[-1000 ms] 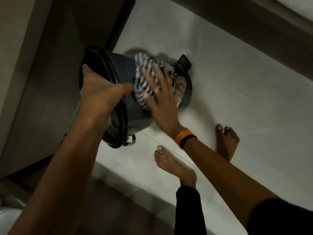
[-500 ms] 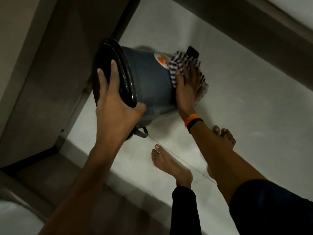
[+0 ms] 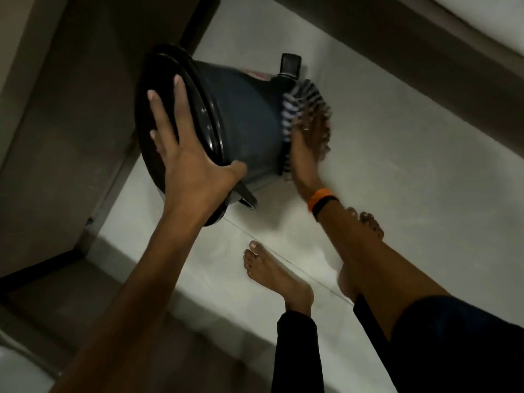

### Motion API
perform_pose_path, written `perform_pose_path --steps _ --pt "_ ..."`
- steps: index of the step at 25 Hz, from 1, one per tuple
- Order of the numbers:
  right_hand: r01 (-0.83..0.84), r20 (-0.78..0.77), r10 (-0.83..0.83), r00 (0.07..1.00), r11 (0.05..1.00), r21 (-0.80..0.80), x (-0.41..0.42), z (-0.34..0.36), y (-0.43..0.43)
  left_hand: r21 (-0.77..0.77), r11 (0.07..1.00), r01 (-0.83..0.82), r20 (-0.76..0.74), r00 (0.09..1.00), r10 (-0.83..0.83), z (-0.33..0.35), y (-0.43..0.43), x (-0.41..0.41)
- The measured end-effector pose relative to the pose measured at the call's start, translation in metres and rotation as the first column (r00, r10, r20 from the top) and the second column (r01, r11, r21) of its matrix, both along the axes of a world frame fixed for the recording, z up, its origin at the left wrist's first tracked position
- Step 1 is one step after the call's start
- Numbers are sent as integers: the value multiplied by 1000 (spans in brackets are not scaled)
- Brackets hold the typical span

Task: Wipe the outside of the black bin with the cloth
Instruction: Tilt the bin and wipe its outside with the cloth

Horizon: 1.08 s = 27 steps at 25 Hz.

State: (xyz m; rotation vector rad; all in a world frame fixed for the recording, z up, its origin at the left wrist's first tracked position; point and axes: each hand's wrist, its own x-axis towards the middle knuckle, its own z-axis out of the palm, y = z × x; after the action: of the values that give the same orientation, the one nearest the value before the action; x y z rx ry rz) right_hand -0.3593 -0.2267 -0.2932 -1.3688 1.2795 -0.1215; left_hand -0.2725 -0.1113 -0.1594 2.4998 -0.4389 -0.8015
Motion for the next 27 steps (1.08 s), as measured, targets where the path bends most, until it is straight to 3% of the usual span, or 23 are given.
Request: perform_pose_path --steps 2,4,6,7,9,11,13,16,17,19,21,22,24,27 --pt "-207 137 231 963 964 -168 3 24 43 1 997 -71 -45 996 71 -2 -1 3" --pt "-369 249 429 869 894 -252 -4 40 80 -12 992 -125 -43 991 125 -2 -2 12" --pt "-442 120 491 863 849 -290 -7 25 66 -8 986 -164 -42 986 163 0 -1 13" --pt "-427 30 447 894 869 -251 -3 11 48 -1 980 -197 -51 979 197 -1 -1 13" --pt "-172 2 172 985 985 -20 7 -9 7 27 963 -269 -62 961 270 -2 -2 9" --pt "26 -7 -26 1000 991 129 10 -16 -11 64 945 -321 -58 944 324 -3 -2 11" --pt "-130 1 131 991 989 73 5 -6 16 62 916 -397 -74 913 401 -4 1 25" --pt "-471 23 489 872 849 -240 -19 21 85 19 873 -487 -139 863 485 -6 8 42" --pt "-491 30 522 853 819 -296 -23 17 90 -2 875 -484 -126 868 480 -5 10 43" --pt "-411 0 427 904 870 -273 -10 0 59 -45 905 -424 -97 903 418 -1 17 39" --pt "-183 -48 182 982 982 -34 11 -19 10 -58 957 -283 -138 952 273 2 28 29" --pt "-80 -66 84 994 995 58 17 -24 -11 -33 984 -177 -164 972 169 4 30 22" --pt "-89 -41 93 995 991 99 21 -8 -14 20 998 -53 -170 984 56 4 29 12" --pt "-239 171 243 955 970 -39 1 41 52 1 997 -83 -149 985 82 3 17 15"
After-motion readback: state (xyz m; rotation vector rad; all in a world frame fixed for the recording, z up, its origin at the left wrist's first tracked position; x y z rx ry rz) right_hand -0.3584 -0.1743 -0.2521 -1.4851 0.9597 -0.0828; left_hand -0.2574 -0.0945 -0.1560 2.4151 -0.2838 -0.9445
